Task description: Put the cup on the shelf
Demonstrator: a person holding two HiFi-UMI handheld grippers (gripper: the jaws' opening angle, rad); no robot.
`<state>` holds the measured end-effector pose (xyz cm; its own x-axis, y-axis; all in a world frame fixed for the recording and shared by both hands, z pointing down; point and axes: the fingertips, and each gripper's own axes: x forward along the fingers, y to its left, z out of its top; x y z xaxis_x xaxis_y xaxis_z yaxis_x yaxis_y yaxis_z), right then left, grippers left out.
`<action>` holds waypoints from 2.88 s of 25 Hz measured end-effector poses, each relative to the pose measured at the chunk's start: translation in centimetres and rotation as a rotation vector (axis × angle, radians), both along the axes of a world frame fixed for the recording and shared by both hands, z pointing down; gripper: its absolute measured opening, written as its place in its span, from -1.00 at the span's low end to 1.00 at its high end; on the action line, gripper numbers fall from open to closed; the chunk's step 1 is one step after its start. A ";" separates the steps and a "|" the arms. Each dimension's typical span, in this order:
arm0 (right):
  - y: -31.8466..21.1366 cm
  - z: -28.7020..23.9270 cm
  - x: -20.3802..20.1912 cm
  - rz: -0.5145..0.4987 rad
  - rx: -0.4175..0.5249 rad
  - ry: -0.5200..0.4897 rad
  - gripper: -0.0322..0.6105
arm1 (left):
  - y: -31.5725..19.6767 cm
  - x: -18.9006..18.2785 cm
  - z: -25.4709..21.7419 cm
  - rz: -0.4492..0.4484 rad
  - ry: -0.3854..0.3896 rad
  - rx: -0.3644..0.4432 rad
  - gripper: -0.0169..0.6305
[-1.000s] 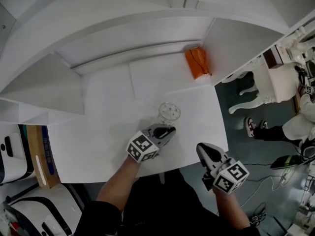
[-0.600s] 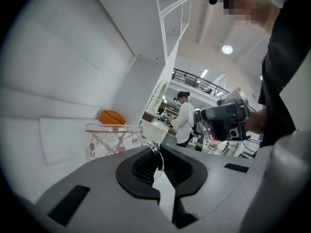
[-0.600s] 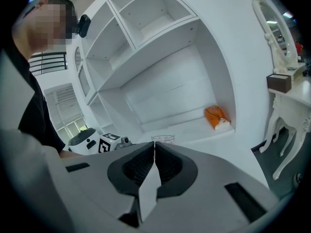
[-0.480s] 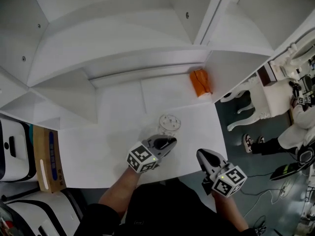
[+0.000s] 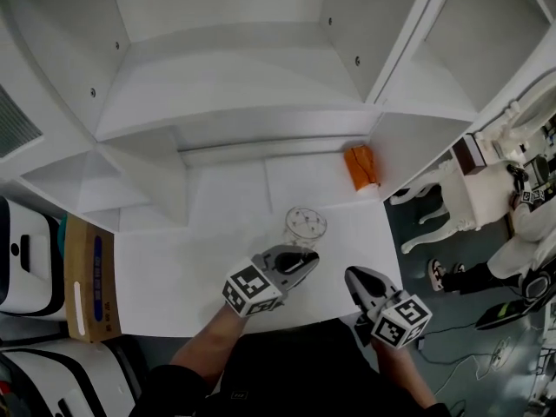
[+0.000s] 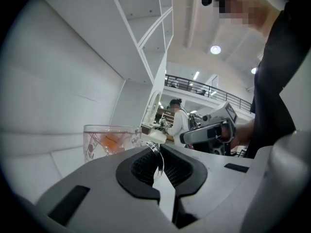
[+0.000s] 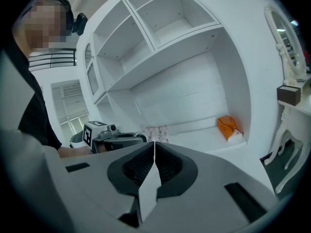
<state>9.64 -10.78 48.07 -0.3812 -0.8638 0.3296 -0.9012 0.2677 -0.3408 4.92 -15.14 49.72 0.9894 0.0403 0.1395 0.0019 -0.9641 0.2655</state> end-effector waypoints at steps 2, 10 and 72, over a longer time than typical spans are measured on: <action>-0.7 -0.6 -0.5 -0.033 0.019 0.006 -0.85 | 0.0 -0.2 -1.0 -0.007 0.002 0.005 -0.89; -4.1 -2.8 1.4 -0.163 0.083 -0.060 -0.85 | -1.3 1.5 -5.4 -0.111 0.010 0.045 -0.88; -2.8 -13.1 12.0 -0.296 0.260 -0.032 -0.85 | -2.3 14.3 -35.4 -0.291 0.159 0.359 -0.88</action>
